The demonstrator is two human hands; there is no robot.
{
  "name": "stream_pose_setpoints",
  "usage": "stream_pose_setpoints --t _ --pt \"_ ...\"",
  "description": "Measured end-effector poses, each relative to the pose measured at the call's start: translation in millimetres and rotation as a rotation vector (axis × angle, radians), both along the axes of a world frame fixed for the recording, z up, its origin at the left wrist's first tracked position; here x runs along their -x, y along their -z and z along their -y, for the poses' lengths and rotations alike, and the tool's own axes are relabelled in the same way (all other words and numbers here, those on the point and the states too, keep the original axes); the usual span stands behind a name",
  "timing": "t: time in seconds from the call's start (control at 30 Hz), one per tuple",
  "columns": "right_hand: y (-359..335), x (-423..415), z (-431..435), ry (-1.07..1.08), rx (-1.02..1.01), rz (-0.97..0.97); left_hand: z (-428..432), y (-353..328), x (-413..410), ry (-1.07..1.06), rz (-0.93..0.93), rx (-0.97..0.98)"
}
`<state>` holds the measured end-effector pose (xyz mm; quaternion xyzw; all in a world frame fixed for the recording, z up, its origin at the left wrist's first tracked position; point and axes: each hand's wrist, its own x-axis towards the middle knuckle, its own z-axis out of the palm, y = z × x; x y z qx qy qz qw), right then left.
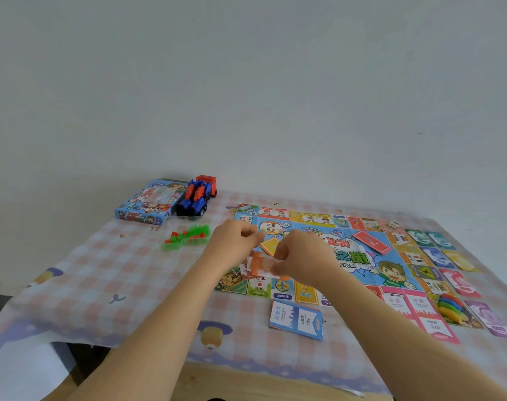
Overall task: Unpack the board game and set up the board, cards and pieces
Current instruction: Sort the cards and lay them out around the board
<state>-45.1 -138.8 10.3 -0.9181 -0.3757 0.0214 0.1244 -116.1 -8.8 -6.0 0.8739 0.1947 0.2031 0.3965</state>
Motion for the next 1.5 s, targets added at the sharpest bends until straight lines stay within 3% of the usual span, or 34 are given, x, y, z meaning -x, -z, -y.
stream_pose_setpoints --t 0.43,0.6,0.83,1.3,1.5 --pt "-4.9 3.4 6.3 -0.023 -0.173 -0.133 4.0 0.7 1.7 0.057 -0.083 0.01" --pt "-6.0 3.4 9.4 0.016 -0.261 -0.169 2.1 0.7 2.0 -0.066 0.016 0.024" --pt "-7.7 2.6 12.4 0.084 -0.407 -0.267 6.9 -3.5 1.9 -0.056 0.029 -0.012" --pt "-7.6 -21.9 75.2 0.342 -0.96 -0.844 38.9 -17.8 -17.3 0.039 0.154 0.43" --pt "-2.6 -20.4 99.0 0.263 -0.882 -0.896 67.7 -18.3 -36.0 0.046 0.222 0.604"
